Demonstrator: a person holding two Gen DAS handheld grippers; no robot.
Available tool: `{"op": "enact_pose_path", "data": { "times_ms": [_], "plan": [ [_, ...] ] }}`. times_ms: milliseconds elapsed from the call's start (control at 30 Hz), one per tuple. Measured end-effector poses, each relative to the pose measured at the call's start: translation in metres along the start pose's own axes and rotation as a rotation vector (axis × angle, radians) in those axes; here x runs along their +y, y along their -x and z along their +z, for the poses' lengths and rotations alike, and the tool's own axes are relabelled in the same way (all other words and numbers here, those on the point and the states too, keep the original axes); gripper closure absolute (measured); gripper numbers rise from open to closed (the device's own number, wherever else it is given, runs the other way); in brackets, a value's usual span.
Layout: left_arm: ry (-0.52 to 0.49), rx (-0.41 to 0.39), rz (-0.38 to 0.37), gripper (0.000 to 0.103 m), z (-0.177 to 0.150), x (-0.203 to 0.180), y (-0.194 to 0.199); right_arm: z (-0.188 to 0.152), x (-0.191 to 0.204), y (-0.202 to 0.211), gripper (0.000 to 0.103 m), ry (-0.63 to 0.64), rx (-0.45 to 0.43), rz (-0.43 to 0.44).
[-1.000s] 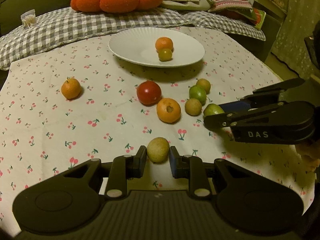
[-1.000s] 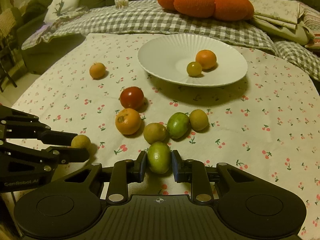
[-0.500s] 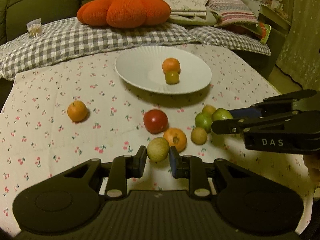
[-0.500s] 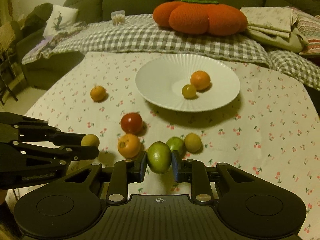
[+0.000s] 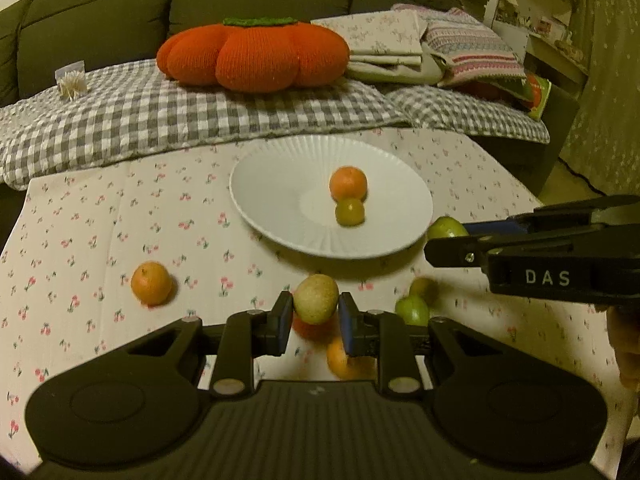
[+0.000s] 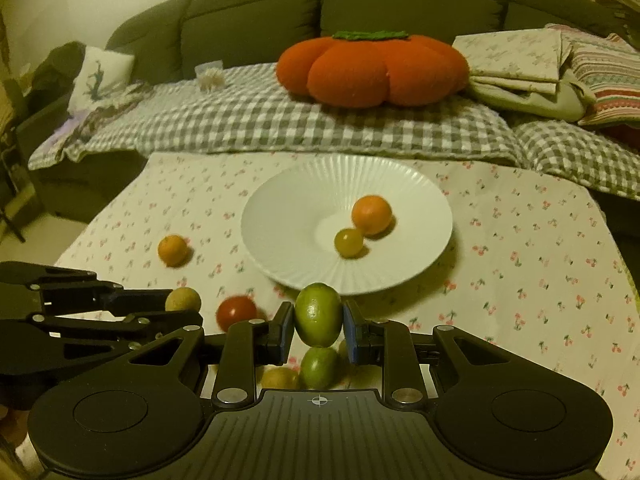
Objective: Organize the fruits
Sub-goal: 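Carry both fruits onto the white plate and open both tools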
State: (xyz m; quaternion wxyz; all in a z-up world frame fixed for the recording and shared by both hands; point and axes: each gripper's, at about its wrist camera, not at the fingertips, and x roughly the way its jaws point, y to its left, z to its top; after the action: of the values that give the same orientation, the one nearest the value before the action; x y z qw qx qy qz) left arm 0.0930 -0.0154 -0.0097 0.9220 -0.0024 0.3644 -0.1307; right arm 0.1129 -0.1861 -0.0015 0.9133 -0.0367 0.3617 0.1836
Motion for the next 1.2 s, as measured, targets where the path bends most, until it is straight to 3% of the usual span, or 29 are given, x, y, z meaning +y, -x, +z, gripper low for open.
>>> {"op": "enact_pose_path", "data": {
  "times_ms": [533, 1200],
  "plan": [
    [0.015, -0.041, -0.002, 0.081, 0.034, -0.007, -0.035, 0.020, -0.026, -0.024, 0.079, -0.066, -0.013, -0.042],
    [-0.009, -0.013, 0.009, 0.080, 0.036, -0.010, -0.066, 0.022, -0.043, -0.050, 0.079, -0.108, 0.003, -0.052]
  ]
}}
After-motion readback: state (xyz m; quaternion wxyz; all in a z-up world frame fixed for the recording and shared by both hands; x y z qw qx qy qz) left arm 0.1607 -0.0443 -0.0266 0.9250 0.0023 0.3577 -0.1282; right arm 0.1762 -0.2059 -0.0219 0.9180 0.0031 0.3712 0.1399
